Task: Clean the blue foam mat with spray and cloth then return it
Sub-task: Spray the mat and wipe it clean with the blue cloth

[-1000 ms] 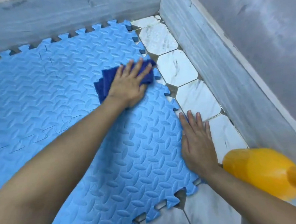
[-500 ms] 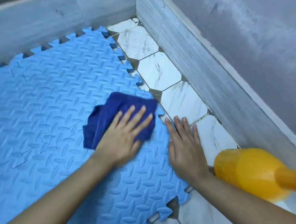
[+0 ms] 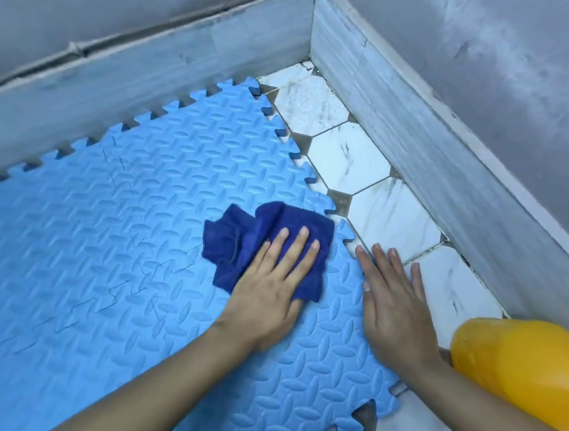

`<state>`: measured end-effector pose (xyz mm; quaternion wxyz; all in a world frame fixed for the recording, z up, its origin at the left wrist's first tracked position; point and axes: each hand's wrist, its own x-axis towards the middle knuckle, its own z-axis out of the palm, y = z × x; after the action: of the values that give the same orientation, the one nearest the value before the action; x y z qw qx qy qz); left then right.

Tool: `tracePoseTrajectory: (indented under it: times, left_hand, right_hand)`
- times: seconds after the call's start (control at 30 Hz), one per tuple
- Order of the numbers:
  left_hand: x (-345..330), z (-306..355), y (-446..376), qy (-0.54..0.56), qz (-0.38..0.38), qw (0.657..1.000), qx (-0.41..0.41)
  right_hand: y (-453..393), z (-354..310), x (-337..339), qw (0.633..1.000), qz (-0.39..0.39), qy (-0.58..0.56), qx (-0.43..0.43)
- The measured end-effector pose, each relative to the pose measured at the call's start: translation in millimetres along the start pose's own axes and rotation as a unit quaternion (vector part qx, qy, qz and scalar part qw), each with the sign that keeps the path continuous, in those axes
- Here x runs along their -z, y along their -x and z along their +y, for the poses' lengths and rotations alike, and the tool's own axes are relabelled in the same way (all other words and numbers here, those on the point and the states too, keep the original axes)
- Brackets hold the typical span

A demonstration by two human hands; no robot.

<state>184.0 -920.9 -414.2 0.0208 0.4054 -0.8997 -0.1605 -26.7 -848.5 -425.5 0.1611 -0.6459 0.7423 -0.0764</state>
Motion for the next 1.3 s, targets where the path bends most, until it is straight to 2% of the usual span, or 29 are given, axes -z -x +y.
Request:
tracePoseTrajectory:
  times: [0.07, 0.17, 0.3, 0.37, 0.43, 0.5, 0.57, 0.67, 0.73, 0.77, 0.83, 0.9, 0.97, 1.0, 1.03, 1.07, 1.13, 1.23, 1.3]
  left_hand:
    - [-3.6, 3.3, 20.9, 0.020, -0.023, 1.000, 0.006]
    - [7.2, -21.5, -24.4, 0.019, 0.004, 0.999, 0.038]
    - [37.7, -100.9, -124.9, 0.005, 0.039, 0.979, 0.201]
    - [54.6, -139.8, -147.3, 0.018, 0.024, 0.959, 0.283]
    - [61.1, -154.3, -145.5, 0.030, -0.001, 0.948, 0.318]
    - [54.3, -136.0, -122.7, 0.011, 0.001, 0.958, 0.287]
    - [35.1, -99.2, -80.8, -0.021, 0.013, 0.975, 0.219]
    - [9.5, -39.7, 12.8, -0.051, 0.004, 0.994, 0.099]
    - [-2.2, -25.2, 75.2, -0.054, -0.010, 0.996, 0.064]
    - [-4.0, -29.5, 99.8, -0.050, -0.005, 0.995, 0.083]
    - [-1.6, -60.0, 137.4, -0.044, 0.017, 0.978, 0.201]
    - [3.7, -104.5, 165.1, -0.045, 0.060, 0.928, 0.365]
    - [11.8, -141.7, 188.8, -0.027, 0.086, 0.857, 0.508]
    - [15.6, -149.3, 195.1, -0.013, 0.087, 0.831, 0.549]
    - [16.9, -148.5, 195.7, -0.002, 0.084, 0.821, 0.565]
    - [15.6, -141.5, 195.4, 0.001, 0.084, 0.824, 0.560]
    - [6.2, -108.5, 190.6, -0.012, 0.089, 0.869, 0.487]
    - [-12.0, -39.7, 195.6, -0.040, 0.045, 0.963, 0.262]
    - [-17.0, -30.8, 206.6, -0.055, 0.027, 0.983, 0.176]
  right_hand:
    - [-1.2, -0.3, -0.7, 1.000, 0.000, 0.000, 0.000]
    - [-3.0, -0.3, -1.2, 1.000, 0.000, 0.000, -0.003]
    - [-2.4, -0.2, -1.9, 1.000, 0.008, -0.020, 0.004]
    - [-2.3, -1.5, -1.8, 1.000, 0.011, -0.023, 0.004]
    - [-3.1, -1.1, -2.1, 1.000, 0.012, -0.018, 0.003]
    - [-2.4, -0.2, -1.7, 1.000, 0.014, -0.016, 0.000]
    - [-0.7, -0.2, -2.1, 1.000, 0.019, -0.016, 0.001]
    - [0.2, -0.7, -2.3, 0.999, 0.032, -0.003, 0.005]
    - [-1.2, 0.7, -2.3, 0.999, 0.040, 0.022, 0.012]
    - [-1.3, 1.7, -1.9, 0.998, 0.045, 0.040, 0.023]
    - [-2.1, 1.4, -3.3, 0.993, 0.056, 0.077, 0.068]
    - [-6.5, -0.5, -5.7, 0.988, 0.060, 0.088, 0.114]
    - [-16.3, -11.9, -8.6, 0.990, 0.050, 0.074, 0.112]
    - [-21.4, -21.8, -10.1, 0.992, 0.041, 0.071, 0.099]
    - [-25.6, -34.1, -12.5, 0.993, 0.029, 0.066, 0.091]
    - [-30.3, -52.0, -17.6, 0.993, 0.018, 0.062, 0.100]
    - [-41.6, -94.5, -31.6, 0.984, -0.014, 0.067, 0.165]
    - [-61.0, -151.3, -48.3, 0.952, -0.050, 0.109, 0.281]
    - [-76.3, -167.6, -49.1, 0.945, -0.052, 0.129, 0.298]
